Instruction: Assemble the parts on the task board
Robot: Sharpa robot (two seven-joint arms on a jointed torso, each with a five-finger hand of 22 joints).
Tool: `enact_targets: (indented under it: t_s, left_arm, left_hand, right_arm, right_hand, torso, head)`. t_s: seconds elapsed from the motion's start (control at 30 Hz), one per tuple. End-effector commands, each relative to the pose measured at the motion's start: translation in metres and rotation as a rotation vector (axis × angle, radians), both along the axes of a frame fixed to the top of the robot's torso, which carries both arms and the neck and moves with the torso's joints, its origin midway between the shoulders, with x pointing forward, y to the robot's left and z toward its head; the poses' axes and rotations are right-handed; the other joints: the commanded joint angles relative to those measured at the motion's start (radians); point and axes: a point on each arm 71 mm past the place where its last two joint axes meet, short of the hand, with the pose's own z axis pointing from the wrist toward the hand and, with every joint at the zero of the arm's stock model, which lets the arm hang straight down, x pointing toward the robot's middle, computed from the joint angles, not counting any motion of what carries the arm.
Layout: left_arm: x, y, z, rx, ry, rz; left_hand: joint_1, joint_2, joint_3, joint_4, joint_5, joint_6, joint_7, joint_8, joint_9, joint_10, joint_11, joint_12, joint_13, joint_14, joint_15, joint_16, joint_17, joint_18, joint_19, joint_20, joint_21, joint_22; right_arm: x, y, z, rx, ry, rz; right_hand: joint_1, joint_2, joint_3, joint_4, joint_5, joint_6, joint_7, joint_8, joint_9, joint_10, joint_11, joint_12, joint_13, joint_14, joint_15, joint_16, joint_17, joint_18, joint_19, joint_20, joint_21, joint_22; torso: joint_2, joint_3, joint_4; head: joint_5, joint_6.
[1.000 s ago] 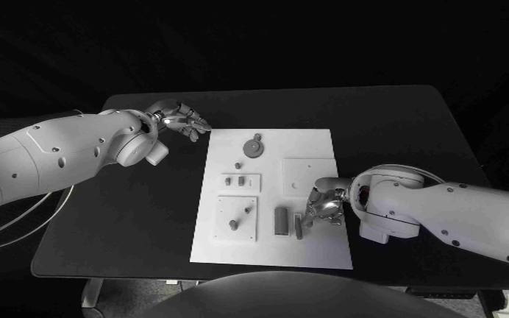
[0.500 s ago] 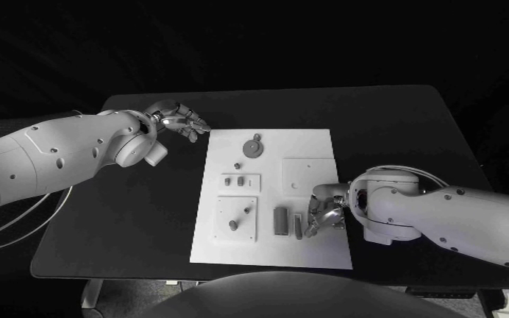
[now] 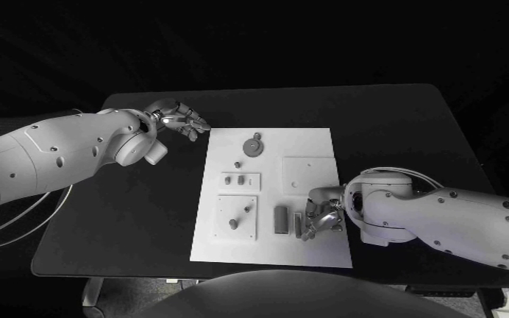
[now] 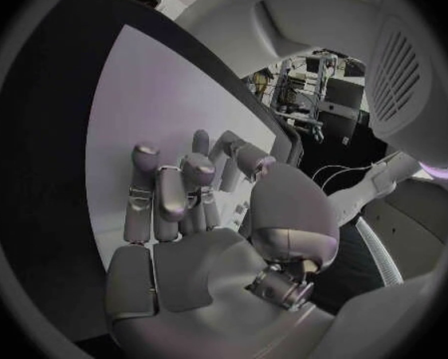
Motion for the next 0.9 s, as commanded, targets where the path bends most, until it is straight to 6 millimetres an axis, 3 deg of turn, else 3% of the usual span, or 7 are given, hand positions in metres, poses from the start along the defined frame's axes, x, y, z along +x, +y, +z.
enact_targets:
  t_s: [0.03,0.63,0.9]
  left_arm:
    - [-0.0001,-0.002,0.0003,-0.004,0.004,-0.016]
    - [0.0001,-0.0022,-0.0003,-0.003,0.007,-0.018]
    - [0.0001,-0.0024,-0.0004,-0.003,0.007,-0.019]
  left_hand:
    - [-0.003,-0.001,-0.003,0.005,0.0,0.005,-0.001,0.005,-0.001,0.008,0.002,-0.002,0.001,0.01,0.0,-0.004,0.001,0.017,0.005,-0.001,-0.007,0.001]
    - [-0.004,0.0,-0.003,0.005,0.0,0.005,-0.001,0.005,-0.001,0.008,0.002,-0.003,0.002,0.01,0.0,-0.006,0.003,0.017,0.005,-0.001,-0.008,0.002]
    - [-0.003,0.0,-0.003,0.005,0.0,0.005,-0.001,0.005,-0.002,0.008,0.002,-0.003,0.002,0.01,0.0,-0.007,0.004,0.017,0.005,-0.001,-0.008,0.002]
  right_arm:
    - [-0.0031,0.0014,-0.0014,-0.01,0.024,0.031]
    - [-0.004,0.0057,-0.0031,-0.017,0.016,0.031]
    - [0.0018,0.0032,-0.0035,-0.044,-0.037,0.019]
  right_hand:
    - [0.0,-0.016,0.002,0.013,-0.005,0.008,0.0,0.005,0.001,0.008,-0.001,0.0,0.001,0.009,0.0,0.0,0.001,0.015,0.004,-0.003,-0.001,0.011]
    - [-0.01,-0.043,0.005,0.065,-0.006,0.006,0.0,0.007,0.003,0.007,-0.002,0.001,0.004,0.01,-0.003,0.001,0.006,0.015,0.005,-0.005,-0.001,0.013]
    - [-0.011,-0.035,0.007,0.079,-0.006,0.007,-0.001,0.008,0.004,0.008,-0.003,0.001,0.005,0.012,-0.004,0.002,0.009,0.015,0.006,-0.006,0.0,0.013]
  torso:
    - [0.0,-0.0006,-0.0001]
    - [0.0,-0.0007,0.0]
    - [0.0,-0.001,0.0001]
  head:
    - [0.001,-0.001]
    - [0.002,-0.006]
    - [0.002,-0.004]
